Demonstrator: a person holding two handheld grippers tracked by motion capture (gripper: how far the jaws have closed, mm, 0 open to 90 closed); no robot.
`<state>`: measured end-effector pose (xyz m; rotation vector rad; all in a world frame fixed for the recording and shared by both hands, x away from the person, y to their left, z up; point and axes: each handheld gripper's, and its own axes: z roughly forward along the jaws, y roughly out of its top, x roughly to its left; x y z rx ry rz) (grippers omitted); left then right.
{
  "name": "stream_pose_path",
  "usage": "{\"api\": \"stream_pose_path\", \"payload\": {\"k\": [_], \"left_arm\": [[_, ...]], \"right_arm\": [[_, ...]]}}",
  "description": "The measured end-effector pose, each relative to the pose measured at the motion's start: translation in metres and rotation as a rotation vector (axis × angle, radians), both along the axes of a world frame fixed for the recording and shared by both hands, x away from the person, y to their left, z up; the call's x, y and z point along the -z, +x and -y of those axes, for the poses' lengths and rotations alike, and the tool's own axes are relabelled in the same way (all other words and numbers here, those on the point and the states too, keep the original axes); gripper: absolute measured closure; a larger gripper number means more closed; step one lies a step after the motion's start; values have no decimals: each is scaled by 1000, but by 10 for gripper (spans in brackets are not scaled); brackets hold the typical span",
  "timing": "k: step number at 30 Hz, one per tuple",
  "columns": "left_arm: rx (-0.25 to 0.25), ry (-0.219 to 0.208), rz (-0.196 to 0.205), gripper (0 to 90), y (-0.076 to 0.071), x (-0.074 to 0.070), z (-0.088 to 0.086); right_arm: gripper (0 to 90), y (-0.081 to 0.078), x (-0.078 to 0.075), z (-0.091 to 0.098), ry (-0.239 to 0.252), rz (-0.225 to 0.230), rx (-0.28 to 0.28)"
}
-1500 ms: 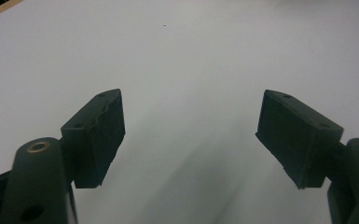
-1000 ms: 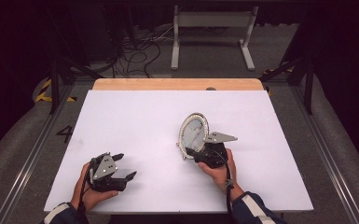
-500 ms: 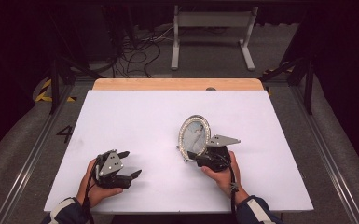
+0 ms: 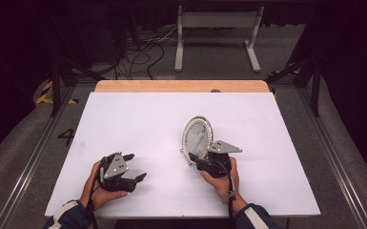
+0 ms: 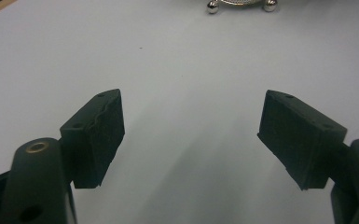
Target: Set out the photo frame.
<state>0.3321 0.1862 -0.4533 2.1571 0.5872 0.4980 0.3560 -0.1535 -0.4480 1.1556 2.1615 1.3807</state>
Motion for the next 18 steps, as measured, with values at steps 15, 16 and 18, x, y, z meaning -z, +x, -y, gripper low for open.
{"api": "stream_pose_path", "payload": {"k": [15, 16, 18], "left_arm": [[88, -91, -61, 174, 32, -6, 32], [109, -81, -67, 166, 36, -7, 38], [149, -69, -78, 142, 44, -7, 51]], "right_arm": [[765, 9, 2, 3, 14, -54, -29], [765, 11, 0, 4, 11, -67, -42], [766, 14, -1, 6, 7, -77, -68]]}}
